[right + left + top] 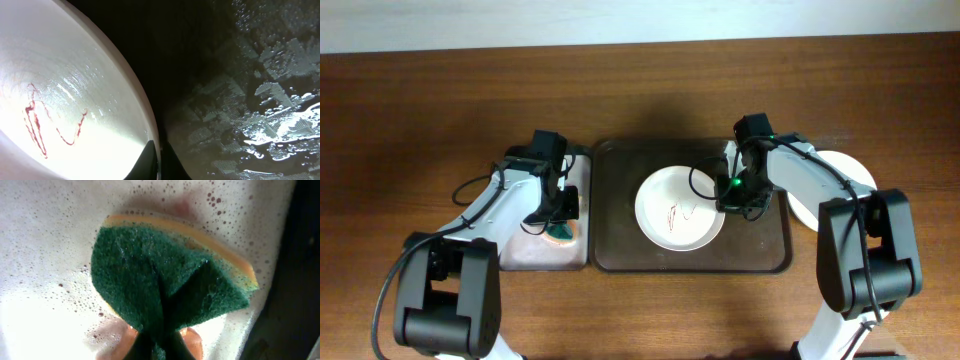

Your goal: Clean dirty plates on tray and stack at the side

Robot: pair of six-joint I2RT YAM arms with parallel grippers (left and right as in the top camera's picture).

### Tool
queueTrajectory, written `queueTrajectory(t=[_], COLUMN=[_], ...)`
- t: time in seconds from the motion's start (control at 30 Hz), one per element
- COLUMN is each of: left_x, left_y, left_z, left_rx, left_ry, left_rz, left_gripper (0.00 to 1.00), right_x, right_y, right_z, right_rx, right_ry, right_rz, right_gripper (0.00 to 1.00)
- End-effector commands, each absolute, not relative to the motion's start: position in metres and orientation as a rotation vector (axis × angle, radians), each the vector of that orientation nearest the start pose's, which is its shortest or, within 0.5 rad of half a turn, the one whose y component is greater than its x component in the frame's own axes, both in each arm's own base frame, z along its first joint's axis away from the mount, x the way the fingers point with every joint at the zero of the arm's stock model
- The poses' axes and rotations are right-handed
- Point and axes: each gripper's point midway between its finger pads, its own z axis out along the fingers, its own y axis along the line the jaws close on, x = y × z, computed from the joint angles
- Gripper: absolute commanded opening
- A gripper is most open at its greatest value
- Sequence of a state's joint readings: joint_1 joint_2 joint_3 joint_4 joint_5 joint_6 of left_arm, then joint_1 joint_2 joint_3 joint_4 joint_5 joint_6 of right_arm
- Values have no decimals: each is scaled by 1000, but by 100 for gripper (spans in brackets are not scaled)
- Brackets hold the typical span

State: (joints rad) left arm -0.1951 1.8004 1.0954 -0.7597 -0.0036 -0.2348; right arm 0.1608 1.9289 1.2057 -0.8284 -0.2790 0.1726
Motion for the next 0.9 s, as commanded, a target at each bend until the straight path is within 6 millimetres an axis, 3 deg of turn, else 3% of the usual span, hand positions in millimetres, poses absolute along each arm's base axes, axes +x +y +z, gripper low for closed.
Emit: queueTrajectory(t=[0.0, 0.1, 0.2, 0.37, 0.5, 0.7, 0.87], left_x=[322, 332, 351, 361, 358, 358, 357], left_y=[-62, -58, -45, -17, -4, -2, -13], left_z=[19, 38, 75, 129, 146, 160, 166], left_rx=[-73, 18, -35, -88, -209, -180, -166], left_ry=[3028, 2979, 2852, 2658, 2594, 2505, 2460], left_rz=[-44, -108, -101, 90, 168, 432, 491], left_gripper=[0, 0, 0, 0, 0, 0, 0], right_x=[315, 315, 315, 315, 315, 315, 315], right_y=[100, 99, 100, 99, 98, 99, 98], right_z=[-5, -5, -5, -5, -6, -6, -6], right_rx=[5, 5, 5, 5, 7, 7, 7], right_ry=[3187, 3186, 3187, 3186, 3186, 3186, 3186], right_rz=[399, 400, 399, 399, 393, 393, 393], right_gripper=[4, 4, 4, 4, 4, 4, 4])
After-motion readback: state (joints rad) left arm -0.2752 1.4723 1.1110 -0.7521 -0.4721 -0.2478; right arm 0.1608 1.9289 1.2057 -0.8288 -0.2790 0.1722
